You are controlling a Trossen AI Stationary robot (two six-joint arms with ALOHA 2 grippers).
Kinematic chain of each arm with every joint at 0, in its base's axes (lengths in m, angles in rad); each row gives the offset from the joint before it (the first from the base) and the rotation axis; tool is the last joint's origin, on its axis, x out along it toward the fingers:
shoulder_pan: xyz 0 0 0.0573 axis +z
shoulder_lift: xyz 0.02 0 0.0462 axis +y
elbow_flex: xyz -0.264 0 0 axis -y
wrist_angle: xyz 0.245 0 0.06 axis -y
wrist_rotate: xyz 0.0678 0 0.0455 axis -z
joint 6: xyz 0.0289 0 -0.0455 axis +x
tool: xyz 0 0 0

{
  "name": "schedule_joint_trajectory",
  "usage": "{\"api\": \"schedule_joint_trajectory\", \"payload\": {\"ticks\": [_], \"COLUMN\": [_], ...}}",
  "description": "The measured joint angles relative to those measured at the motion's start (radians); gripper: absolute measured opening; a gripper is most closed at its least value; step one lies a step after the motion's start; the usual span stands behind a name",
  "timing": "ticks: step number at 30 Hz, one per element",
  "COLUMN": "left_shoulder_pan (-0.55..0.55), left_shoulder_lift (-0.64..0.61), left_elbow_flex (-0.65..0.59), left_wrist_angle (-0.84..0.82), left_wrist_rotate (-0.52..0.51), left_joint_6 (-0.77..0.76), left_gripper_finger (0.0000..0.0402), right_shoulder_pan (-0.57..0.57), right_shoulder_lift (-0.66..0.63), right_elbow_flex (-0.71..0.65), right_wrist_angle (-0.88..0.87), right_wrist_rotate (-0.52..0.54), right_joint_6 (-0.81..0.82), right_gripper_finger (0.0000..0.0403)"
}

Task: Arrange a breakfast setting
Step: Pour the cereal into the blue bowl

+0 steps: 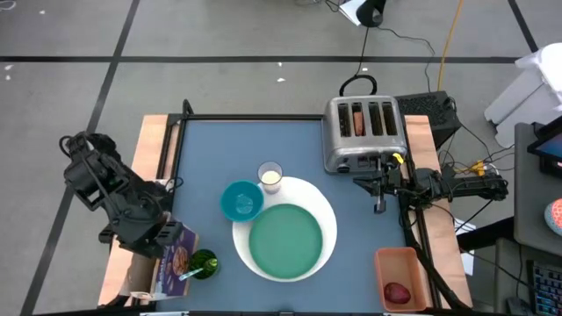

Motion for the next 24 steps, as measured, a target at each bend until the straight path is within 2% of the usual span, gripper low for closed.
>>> {"api": "schedule_joint_trajectory", "payload": {"ticks": [10,24], "left_shoulder_pan": [-0.029,-0.029], "left_shoulder_lift": [-0.004,-0.005], "left_elbow_flex": [-0.171,-0.292], "left_wrist_angle": [-0.001,-0.001], "left_wrist_rotate": [0.006,0.007], "left_joint_6": [0.083,0.183], "left_gripper_finger": [0.0136,0.0136], "right_shoulder_pan": [0.0,0.0], "right_shoulder_lift": [0.0,0.0], "right_elbow_flex": [0.0,0.0], "right_wrist_angle": [0.0,0.0], "right_wrist_rotate": [0.0,0.0], "right_joint_6": [0.0,0.0], "right_gripper_finger": [0.0018,0.0018]}}
